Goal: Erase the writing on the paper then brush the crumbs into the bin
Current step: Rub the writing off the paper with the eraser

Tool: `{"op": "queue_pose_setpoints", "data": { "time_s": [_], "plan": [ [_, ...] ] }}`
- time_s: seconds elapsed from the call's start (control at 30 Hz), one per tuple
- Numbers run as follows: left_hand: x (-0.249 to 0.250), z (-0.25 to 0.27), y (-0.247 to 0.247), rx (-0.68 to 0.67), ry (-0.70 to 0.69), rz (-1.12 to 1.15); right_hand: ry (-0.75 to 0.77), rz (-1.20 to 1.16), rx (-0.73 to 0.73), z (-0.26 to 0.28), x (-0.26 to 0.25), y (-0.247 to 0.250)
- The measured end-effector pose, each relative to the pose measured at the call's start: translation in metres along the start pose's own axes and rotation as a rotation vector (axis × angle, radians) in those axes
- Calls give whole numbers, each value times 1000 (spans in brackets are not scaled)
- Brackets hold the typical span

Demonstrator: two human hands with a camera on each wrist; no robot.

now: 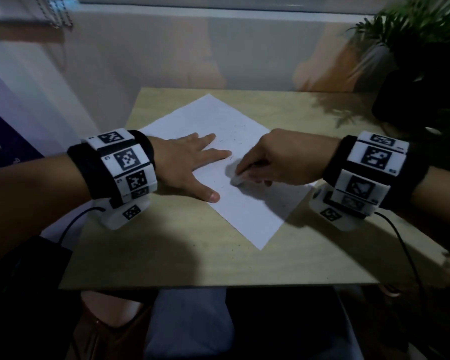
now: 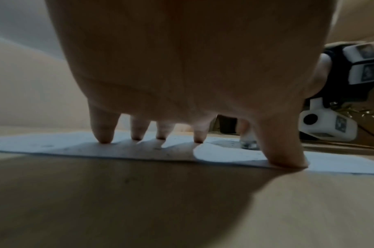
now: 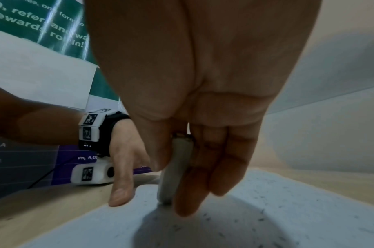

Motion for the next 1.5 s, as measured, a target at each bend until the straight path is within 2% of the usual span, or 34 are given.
{"op": "queue_pose_setpoints", "data": {
  "time_s": [0.17,0.37,0.5,0.57,0.67,0.8,0.97,1.07,1.13,1.23,1.3,1.5],
  "plan": [
    [-1,-1,1,-31,-3,-9,157,-63,-116,28,-4,-21],
    [2,0,4,-42,2,-6,75,44,128,16,19,-5],
    [1,0,3,-43,-1,-1,251,-16,62,26,-2,-23],
    [0,-1,3,-47,1,-1,178,-30,47,25,8,-18],
    [0,-1,3,-51,-2,5,77,3,113,26,21,-9],
    [-1,-1,2,-53,-7,12,227,-5,60,34,-2,-27],
    [1,-1,3,-54,0,7,77,28,129,32,22,-7],
    [0,0,3,-54,-5,15,197,82,124,34,1,-20],
    [0,0,3,-55,-10,17,241,-4,68,39,-8,-29],
    [-1,1,2,-61,-16,13,67,-91,28,44,12,-19],
    [-4,3,1,-61,-22,9,-44,-14,30,44,25,-10],
    [-14,3,-7,-27,54,16,-21,-77,160,12,6,8]
  ]
}}
Point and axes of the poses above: each hand's wrist, its own z-axis away from the middle knuckle, its own y-axis out of the back of the hand, x = y × z, the point moved 4 cm from there along -z, towards the middle knuckle, and after that the axes turned 8 degrees about -x, right-handed, at the moved point
